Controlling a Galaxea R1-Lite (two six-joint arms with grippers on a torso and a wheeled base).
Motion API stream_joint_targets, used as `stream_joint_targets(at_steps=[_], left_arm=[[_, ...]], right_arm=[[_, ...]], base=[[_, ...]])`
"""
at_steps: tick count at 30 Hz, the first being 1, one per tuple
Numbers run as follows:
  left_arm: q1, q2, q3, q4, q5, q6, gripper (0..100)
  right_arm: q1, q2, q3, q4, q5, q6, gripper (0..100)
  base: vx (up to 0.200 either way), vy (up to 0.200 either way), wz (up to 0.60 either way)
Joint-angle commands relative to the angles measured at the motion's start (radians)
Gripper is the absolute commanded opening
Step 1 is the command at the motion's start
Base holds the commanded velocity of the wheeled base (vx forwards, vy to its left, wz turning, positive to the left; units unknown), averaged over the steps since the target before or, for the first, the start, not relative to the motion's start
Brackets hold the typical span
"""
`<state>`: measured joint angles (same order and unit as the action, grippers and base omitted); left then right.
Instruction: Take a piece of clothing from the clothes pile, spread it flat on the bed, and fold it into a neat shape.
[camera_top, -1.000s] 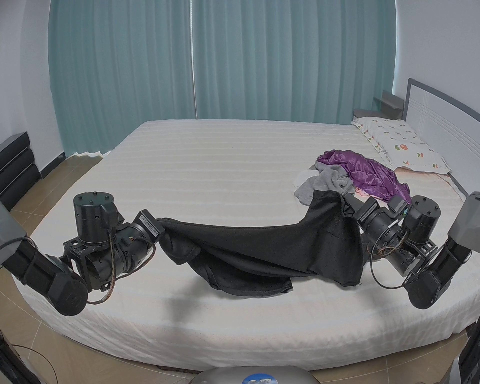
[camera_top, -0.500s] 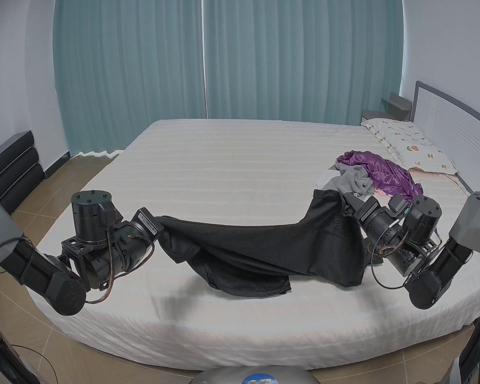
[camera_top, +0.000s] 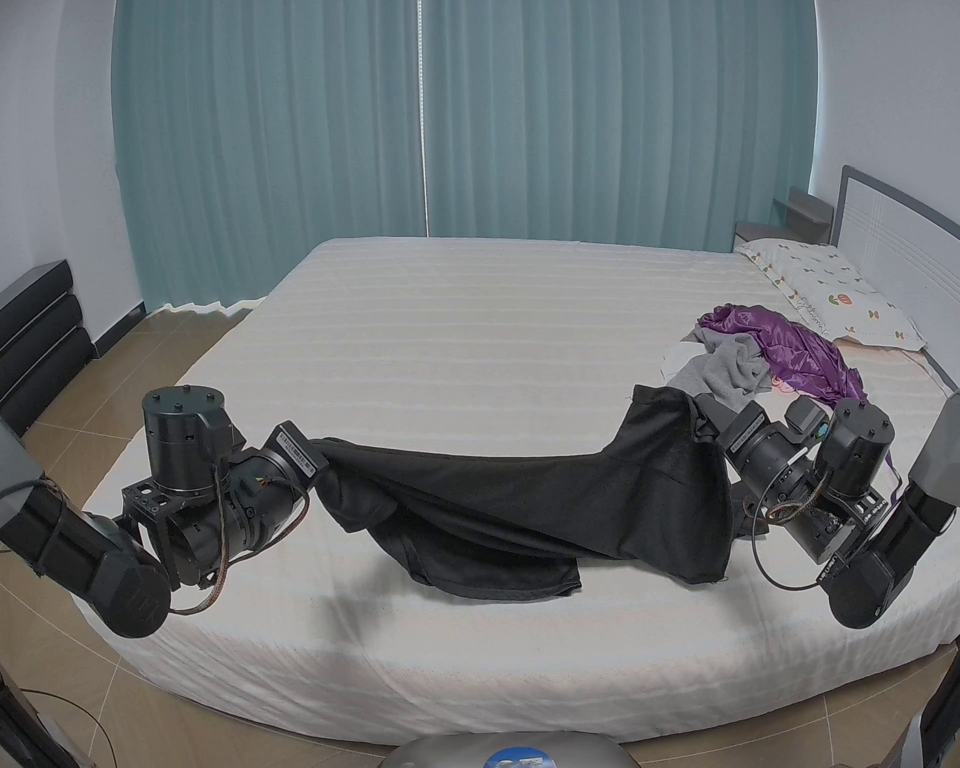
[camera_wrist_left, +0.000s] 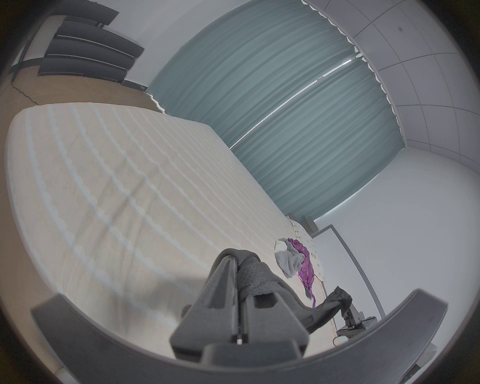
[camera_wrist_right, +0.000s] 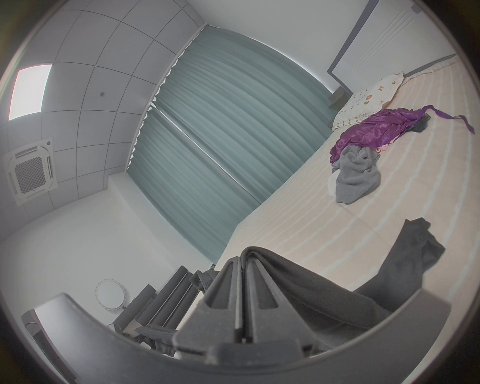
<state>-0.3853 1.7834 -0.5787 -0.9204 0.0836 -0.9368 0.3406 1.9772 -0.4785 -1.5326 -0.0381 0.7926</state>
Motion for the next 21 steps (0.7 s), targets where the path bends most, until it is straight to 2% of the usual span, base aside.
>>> stream_joint_targets(at_steps=[1,9,15,17,21], left_arm=[[-0.020,-0.006,0.008,0.002,0.016,0.000,0],[-0.049,-0.094,0.033,0.009,0.024,0.029,0],[-0.050,-0.219,0.031,0.041,0.027,0.046,0],[-0.052,-0.269,0.010,0.094,0.025,0.058,0],[-0.047,-0.300,-0.108,0.196,0.028,0.141,0]], right_arm=[[0.005,-0.044,0.049,0.000,0.000,-0.003,0],[0.006,-0.216,0.121,0.005,0.003,-0.012,0],[0.006,-0.413,0.123,0.048,0.003,-0.052,0],[0.008,-0.495,0.109,0.107,0.004,-0.070,0],[0.017,-0.578,0.049,0.210,0.004,-0.098,0]], base=[[-0.200,0.000,0.00],[-0.200,0.000,0.00],[0.000,0.000,0.00],[0.000,0.000,0.00],[0.000,0.000,0.00]])
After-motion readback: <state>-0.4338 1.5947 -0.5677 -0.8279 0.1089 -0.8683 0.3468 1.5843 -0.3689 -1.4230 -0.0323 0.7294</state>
